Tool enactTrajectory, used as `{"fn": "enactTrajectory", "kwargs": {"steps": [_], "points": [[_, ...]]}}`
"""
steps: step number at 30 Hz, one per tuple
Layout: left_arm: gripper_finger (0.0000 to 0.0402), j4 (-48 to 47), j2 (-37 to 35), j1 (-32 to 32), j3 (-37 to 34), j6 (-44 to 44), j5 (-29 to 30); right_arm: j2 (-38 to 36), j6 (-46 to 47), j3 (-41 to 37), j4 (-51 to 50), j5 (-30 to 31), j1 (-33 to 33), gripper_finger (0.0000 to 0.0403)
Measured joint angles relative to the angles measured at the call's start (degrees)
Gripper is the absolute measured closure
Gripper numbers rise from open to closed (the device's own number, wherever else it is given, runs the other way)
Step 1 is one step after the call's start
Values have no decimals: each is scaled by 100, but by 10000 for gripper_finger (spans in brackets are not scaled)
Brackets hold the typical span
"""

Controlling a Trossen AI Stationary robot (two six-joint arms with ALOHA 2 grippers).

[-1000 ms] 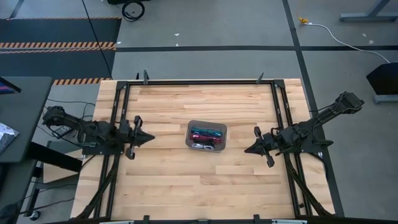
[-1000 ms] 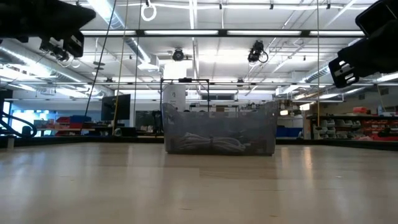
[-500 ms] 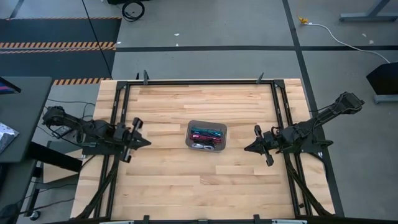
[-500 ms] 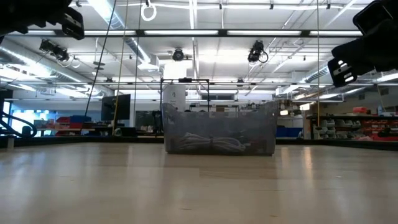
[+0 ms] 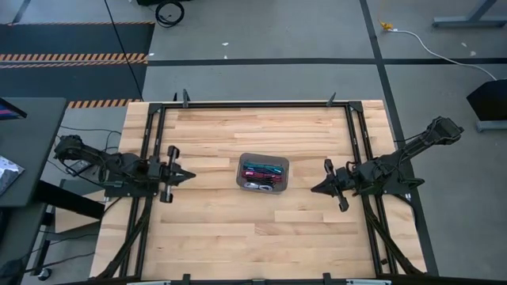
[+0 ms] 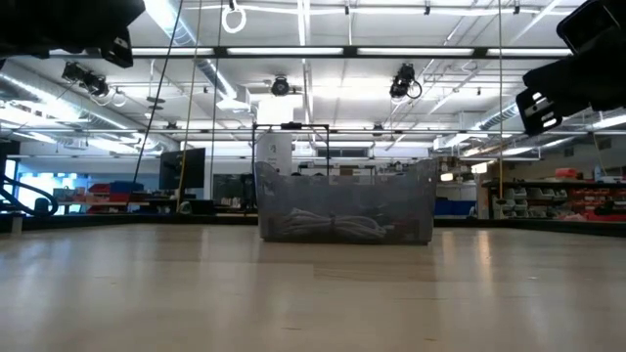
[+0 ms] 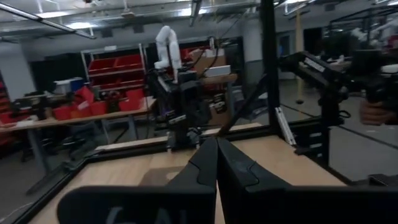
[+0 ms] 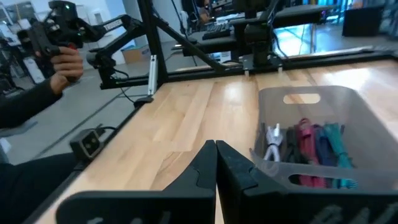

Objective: Pick and place USB-C Cables
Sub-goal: Return to Home Position

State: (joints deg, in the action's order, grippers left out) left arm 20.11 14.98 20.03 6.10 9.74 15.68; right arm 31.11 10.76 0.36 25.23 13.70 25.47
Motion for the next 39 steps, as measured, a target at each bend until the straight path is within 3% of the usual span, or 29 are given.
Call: {"fn": "enactTrajectory", "kwargs": {"steps": [8, 13, 16, 20, 25, 31, 39], "points": [[398, -459, -106, -3, -12, 131, 766, 0, -426, 0, 90, 340, -15, 398], [398, 196, -347, -110, -524, 294, 210, 0, -583, 0, 140, 198, -187, 398], [398, 179, -525, -335, -559, 143, 46, 3, -510, 0, 225, -252, -476, 398], [398, 141, -577, -634, -559, 2, -618, 90, -454, 0, 366, -1017, -849, 398], [397, 98, -575, -955, -561, -208, -632, 198, -453, 0, 386, -1565, -1144, 398], [396, 99, -572, -1115, -563, -306, -529, 190, -535, 0, 382, -1639, -1345, 398], [393, 116, -572, -1119, -563, -312, -524, -467, -557, 0, 36, -1922, -1471, 398]]}}
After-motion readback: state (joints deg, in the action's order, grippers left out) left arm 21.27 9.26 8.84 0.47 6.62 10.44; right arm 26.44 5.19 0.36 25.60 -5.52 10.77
